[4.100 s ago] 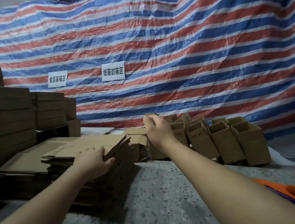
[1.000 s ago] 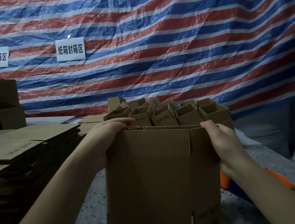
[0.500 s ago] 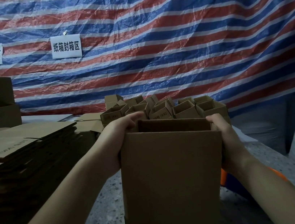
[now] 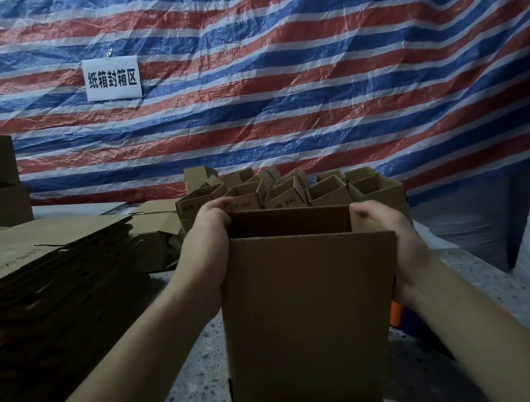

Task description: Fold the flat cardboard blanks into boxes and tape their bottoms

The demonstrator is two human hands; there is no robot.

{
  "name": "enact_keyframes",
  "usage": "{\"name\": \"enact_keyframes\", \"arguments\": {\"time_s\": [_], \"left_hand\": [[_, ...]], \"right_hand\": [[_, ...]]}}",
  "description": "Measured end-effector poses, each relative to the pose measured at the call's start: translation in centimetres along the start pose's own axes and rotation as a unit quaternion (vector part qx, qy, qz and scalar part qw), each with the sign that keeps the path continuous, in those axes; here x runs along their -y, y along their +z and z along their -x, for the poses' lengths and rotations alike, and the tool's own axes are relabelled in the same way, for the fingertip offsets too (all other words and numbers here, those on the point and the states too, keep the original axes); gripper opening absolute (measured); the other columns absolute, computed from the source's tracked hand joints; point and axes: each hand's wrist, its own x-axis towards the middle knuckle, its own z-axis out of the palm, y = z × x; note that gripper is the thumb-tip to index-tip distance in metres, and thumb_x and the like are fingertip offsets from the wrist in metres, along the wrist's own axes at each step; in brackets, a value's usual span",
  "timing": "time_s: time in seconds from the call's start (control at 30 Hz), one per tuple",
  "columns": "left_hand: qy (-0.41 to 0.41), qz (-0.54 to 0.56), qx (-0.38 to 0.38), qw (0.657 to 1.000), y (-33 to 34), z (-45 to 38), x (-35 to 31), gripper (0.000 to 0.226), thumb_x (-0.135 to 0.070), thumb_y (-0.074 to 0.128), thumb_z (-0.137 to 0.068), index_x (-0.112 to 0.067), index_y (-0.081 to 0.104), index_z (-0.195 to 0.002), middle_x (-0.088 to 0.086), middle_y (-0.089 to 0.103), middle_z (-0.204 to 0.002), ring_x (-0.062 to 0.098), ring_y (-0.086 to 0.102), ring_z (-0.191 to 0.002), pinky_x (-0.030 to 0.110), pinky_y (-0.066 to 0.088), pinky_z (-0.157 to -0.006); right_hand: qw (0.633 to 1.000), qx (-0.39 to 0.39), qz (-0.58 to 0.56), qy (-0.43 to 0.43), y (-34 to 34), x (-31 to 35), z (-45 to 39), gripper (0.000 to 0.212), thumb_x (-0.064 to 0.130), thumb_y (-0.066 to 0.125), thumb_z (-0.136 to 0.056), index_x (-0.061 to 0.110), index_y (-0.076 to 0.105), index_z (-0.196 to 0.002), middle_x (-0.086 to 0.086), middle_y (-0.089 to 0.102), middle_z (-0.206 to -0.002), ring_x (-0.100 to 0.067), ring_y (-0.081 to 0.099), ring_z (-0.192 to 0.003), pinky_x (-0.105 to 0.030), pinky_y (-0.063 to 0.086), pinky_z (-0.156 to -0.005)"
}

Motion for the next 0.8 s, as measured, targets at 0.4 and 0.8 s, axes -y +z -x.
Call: {"name": "enact_keyframes", "arguments": {"time_s": [0.4, 0.8], "left_hand": [[-0.062, 0.052, 0.089, 0.993, -0.7, -0.3, 0.3, 0.028, -0.010, 0.042, -0.101, -0.022, 0.064, -0.115, 0.011, 0.073, -0.081, 0.013, 0.067, -0.052, 0.022, 0.052, -0.044], [-0.058, 0.039, 0.092, 0.993, -0.2, -2.1, 2.4, 0.014, -0.028, 0.060, -0.095, -0.025, 0.062, -0.108, 0.000, 0.075, -0.077, 0.012, 0.073, -0.064, 0.020, 0.051, -0.045]], "right_hand": [[0.999, -0.047, 0.007, 0.005, -0.7, -0.4, -0.5, 0.052, 0.051, 0.042, -0.099, 0.025, 0.081, -0.075, -0.007, 0.074, -0.074, -0.017, 0.073, -0.066, -0.029, 0.057, -0.051], [0.999, -0.051, 0.001, 0.019, -1.2, -0.5, -0.5, 0.050, 0.055, 0.047, -0.096, 0.023, 0.082, -0.081, -0.007, 0.073, -0.076, -0.018, 0.072, -0.068, -0.029, 0.057, -0.056]]}}
